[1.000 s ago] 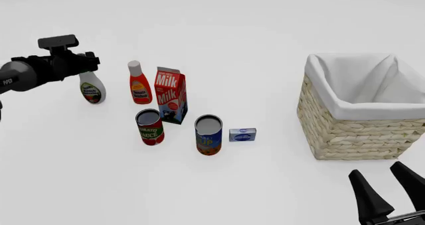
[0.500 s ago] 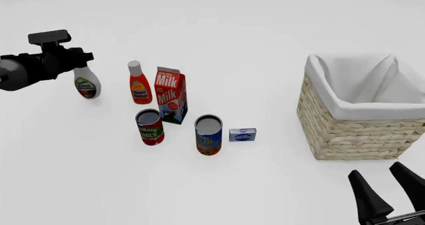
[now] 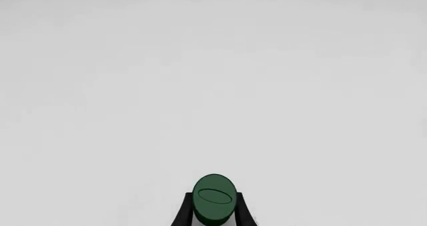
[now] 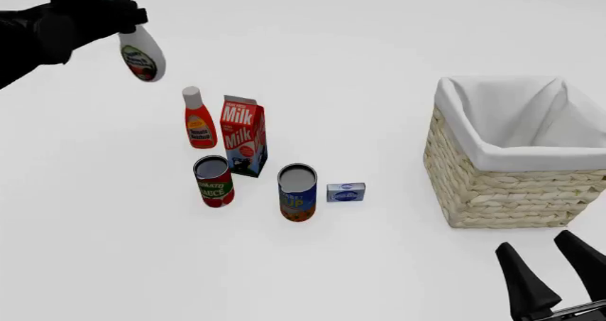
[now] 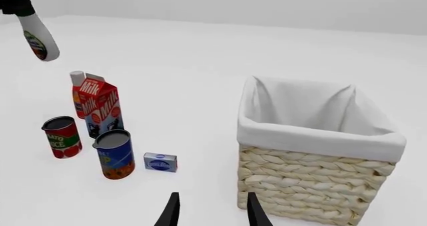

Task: Pick the salad dressing and place it in the basket.

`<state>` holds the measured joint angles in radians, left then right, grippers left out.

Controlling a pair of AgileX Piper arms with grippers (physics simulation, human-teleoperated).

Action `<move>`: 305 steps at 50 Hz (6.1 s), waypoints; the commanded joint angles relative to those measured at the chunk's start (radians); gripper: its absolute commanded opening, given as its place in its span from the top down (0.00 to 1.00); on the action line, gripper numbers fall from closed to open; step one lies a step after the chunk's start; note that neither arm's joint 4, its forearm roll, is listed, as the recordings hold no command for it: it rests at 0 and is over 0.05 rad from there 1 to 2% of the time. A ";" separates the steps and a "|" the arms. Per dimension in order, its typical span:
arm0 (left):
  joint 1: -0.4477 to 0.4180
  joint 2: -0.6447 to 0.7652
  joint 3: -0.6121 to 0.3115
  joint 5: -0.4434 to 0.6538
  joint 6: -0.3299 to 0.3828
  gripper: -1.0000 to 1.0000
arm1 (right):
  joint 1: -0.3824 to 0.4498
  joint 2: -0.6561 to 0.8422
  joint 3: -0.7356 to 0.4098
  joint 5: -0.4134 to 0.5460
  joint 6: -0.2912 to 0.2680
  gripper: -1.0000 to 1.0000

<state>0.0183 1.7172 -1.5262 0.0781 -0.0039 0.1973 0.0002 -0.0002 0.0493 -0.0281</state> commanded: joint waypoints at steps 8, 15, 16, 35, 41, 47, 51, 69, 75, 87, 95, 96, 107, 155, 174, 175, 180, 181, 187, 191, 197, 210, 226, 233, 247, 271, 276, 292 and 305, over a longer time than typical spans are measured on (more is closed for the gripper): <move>-0.281 -0.311 0.035 0.085 0.045 1.00 | 0.006 0.000 0.000 -0.002 0.004 0.00; -0.383 -0.395 0.049 0.107 0.061 1.00 | 0.004 0.000 0.000 -0.003 0.008 0.00; -0.401 -0.409 0.058 0.103 0.040 1.00 | 0.005 0.000 0.000 -0.003 0.008 0.00; -0.648 -0.511 0.189 0.085 0.054 1.00 | 0.001 0.000 -0.001 0.000 0.013 0.00; -0.708 -0.511 0.232 0.073 0.052 1.00 | -0.002 0.000 0.000 -0.003 0.014 0.00; -0.758 -0.493 0.271 0.058 0.045 1.00 | -0.005 0.000 0.000 -0.003 0.015 0.00; -0.791 -0.479 0.291 0.046 0.049 1.00 | -0.005 0.000 -0.001 0.000 0.016 0.00; -0.876 -0.379 0.365 -0.048 0.000 1.00 | 0.003 0.000 0.000 -0.003 0.014 0.00; -0.886 -0.345 0.378 -0.083 -0.037 1.00 | 0.010 0.000 -0.001 -0.001 0.016 0.00; -0.886 -0.248 0.393 -0.143 -0.043 1.00 | 0.012 0.000 0.000 -0.003 0.011 0.00; -0.891 -0.209 0.396 -0.165 -0.052 1.00 | 0.017 0.000 0.000 -0.008 0.004 0.00; -0.893 -0.209 0.396 -0.164 -0.051 1.00 | 0.017 0.000 -0.001 -0.008 0.005 0.00; -0.910 -0.217 0.407 -0.172 -0.045 1.00 | 0.016 0.000 -0.001 -0.012 0.001 0.00; -0.943 -0.227 0.423 -0.192 -0.050 1.00 | 0.213 0.202 -0.381 0.262 -0.135 0.00; -0.948 -0.232 0.425 -0.194 -0.051 1.00 | 0.311 0.454 -0.485 0.240 -0.095 0.00; -0.950 -0.231 0.426 -0.196 -0.054 1.00 | 0.320 0.471 -0.492 0.240 -0.088 0.00; -0.952 -0.226 0.424 -0.195 -0.053 1.00 | 0.343 0.520 -0.518 0.238 -0.069 0.00; -0.952 -0.226 0.424 -0.195 -0.053 1.00 | 0.343 0.520 -0.518 0.238 -0.069 0.00; -0.955 -0.219 0.420 -0.196 -0.051 1.00 | 0.365 0.562 -0.541 0.228 -0.075 0.00; -0.957 -0.217 0.417 -0.193 -0.051 1.00 | 0.375 0.586 -0.558 0.226 -0.089 0.00; -0.962 -0.219 0.421 -0.195 -0.054 1.00 | 0.384 0.605 -0.576 0.224 -0.104 0.00; -0.967 -0.221 0.433 -0.203 -0.057 1.00 | 0.386 0.637 -0.587 0.202 -0.145 0.00; -0.972 -0.225 0.436 -0.204 -0.064 1.00 | 0.391 0.701 -0.590 0.155 -0.167 0.00; -0.977 -0.230 0.436 -0.201 -0.066 1.00 | 0.395 0.723 -0.595 0.141 -0.170 0.00; -0.989 -0.241 0.439 -0.198 -0.065 1.00 | 0.411 0.775 -0.609 0.114 -0.176 0.00; -1.010 -0.243 0.466 -0.218 -0.071 1.00 | 0.426 0.842 -0.620 0.068 -0.198 0.00; -1.011 -0.245 0.471 -0.221 -0.072 1.00 | 0.427 0.857 -0.615 0.054 -0.200 0.00; -1.025 -0.260 0.478 -0.215 -0.075 1.00 | 0.431 0.898 -0.607 0.017 -0.195 0.00; -1.031 -0.259 0.481 -0.212 -0.074 1.00 | 0.443 0.911 -0.607 0.003 -0.203 0.00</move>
<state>-0.9966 1.4625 -1.0422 -0.1339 -0.0747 0.6327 0.8988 -0.6020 0.0648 -0.2274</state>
